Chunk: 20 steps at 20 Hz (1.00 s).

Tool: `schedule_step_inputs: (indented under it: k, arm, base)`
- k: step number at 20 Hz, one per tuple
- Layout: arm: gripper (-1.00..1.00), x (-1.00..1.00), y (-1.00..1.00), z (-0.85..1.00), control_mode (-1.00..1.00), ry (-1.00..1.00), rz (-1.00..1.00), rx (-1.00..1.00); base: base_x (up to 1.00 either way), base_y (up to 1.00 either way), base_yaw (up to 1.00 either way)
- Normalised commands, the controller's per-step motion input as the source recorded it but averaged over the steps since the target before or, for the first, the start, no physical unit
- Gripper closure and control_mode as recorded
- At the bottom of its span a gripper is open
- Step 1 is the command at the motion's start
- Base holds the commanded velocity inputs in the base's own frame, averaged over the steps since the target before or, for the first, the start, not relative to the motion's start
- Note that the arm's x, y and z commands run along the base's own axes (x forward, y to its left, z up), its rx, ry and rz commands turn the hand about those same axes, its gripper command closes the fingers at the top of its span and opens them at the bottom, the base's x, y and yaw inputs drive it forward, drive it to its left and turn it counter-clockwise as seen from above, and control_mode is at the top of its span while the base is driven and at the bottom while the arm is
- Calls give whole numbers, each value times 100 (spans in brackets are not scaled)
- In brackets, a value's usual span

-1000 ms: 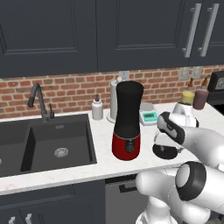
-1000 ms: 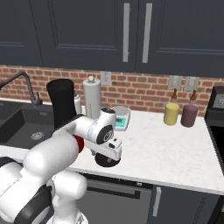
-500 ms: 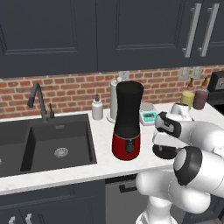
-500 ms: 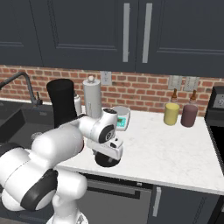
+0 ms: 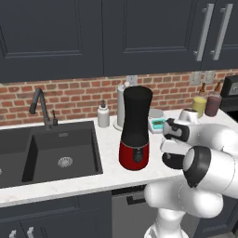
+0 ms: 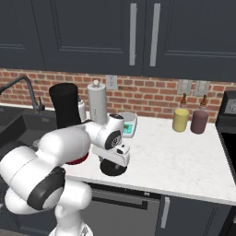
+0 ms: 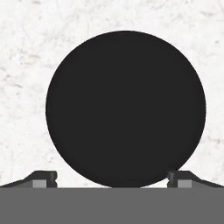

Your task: Close the lid blender by securely placing the lid on top.

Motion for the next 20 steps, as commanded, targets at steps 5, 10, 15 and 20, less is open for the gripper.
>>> schedule_step_inputs:
  k: [5,10,15,20]
  arm:
    - [-100,15,0,-18,-100,0,0,0]
    - [-100,6,0,-20,-100,0,0,0]
    - [-100,10,0,-19,-100,0,0,0]
    - [-100,19,-3,-19,-100,0,0,0]
  base:
    - [0,0,0]
    - [0,0,0]
    - [0,0,0]
    - [0,0,0]
